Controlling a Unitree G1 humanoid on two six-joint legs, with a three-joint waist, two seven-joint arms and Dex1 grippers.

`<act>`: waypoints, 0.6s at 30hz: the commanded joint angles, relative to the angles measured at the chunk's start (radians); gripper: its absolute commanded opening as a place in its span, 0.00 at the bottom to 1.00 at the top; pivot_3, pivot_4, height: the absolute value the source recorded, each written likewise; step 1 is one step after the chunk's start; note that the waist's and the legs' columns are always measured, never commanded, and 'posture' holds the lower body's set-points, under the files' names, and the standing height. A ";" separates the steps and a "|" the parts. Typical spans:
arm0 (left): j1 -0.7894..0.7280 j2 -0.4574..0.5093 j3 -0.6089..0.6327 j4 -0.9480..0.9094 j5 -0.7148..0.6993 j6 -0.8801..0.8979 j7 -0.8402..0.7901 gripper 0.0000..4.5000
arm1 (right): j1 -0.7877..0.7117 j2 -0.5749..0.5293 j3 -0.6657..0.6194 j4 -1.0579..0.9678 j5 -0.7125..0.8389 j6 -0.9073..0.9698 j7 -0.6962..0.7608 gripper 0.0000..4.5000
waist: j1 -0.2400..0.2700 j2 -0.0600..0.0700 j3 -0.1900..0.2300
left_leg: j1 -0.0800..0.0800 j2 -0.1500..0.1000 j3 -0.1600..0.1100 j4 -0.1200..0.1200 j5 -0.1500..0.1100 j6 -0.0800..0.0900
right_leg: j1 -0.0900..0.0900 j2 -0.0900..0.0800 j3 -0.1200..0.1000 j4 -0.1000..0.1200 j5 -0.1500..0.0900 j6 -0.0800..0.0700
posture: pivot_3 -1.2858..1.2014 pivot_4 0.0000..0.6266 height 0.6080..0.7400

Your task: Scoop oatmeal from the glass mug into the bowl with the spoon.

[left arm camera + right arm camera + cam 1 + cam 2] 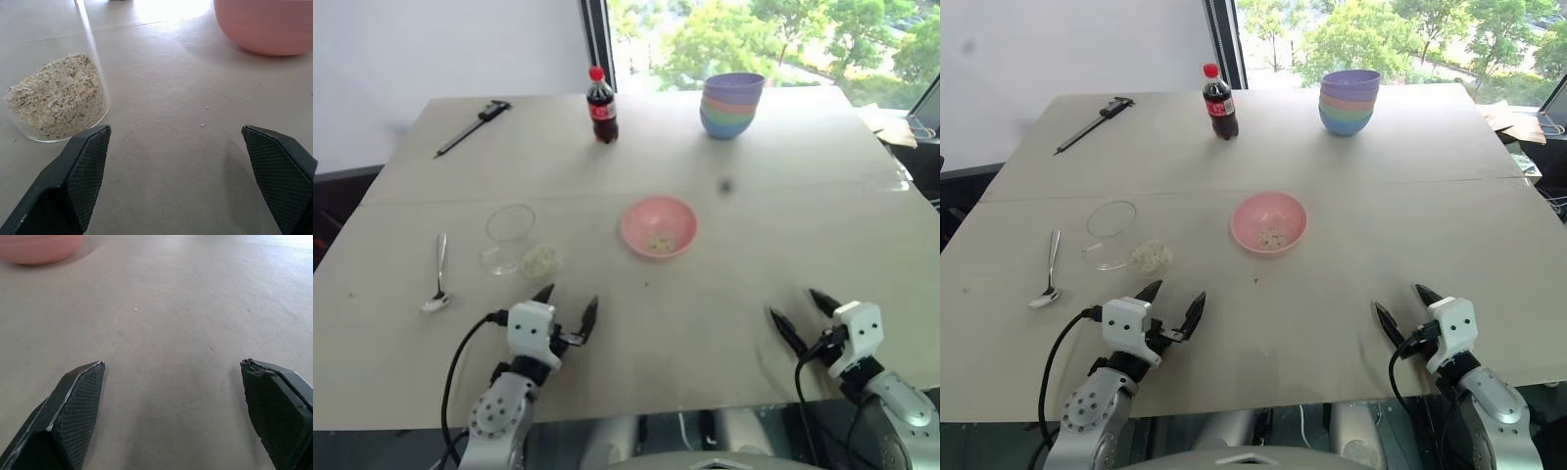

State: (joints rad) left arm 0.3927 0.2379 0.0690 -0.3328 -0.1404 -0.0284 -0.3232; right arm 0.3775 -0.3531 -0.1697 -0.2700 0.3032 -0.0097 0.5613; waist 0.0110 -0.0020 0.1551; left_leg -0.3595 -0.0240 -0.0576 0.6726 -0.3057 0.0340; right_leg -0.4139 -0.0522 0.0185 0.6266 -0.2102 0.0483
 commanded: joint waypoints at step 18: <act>0.022 0.006 0.006 -0.002 0.018 -0.020 0.015 0.99 | -0.051 -0.005 0.006 0.024 0.000 -0.035 0.024 1.00 | -0.001 0.000 0.000 | 0.000 0.000 0.000 0.000 0.000 0.000 | 0.000 0.000 0.000 0.000 0.001 0.001 | 0.52 0.24 1.00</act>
State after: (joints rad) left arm 0.3997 0.2449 0.0690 -0.3328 -0.1350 -0.0365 -0.3196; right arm 0.3322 -0.3532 -0.1639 -0.2265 0.2985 -0.0263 0.5802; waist 0.0104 -0.0020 0.1551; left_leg -0.3594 -0.0240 -0.0573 0.6726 -0.3057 0.0340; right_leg -0.4139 -0.0522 0.0187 0.6266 -0.2097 0.0489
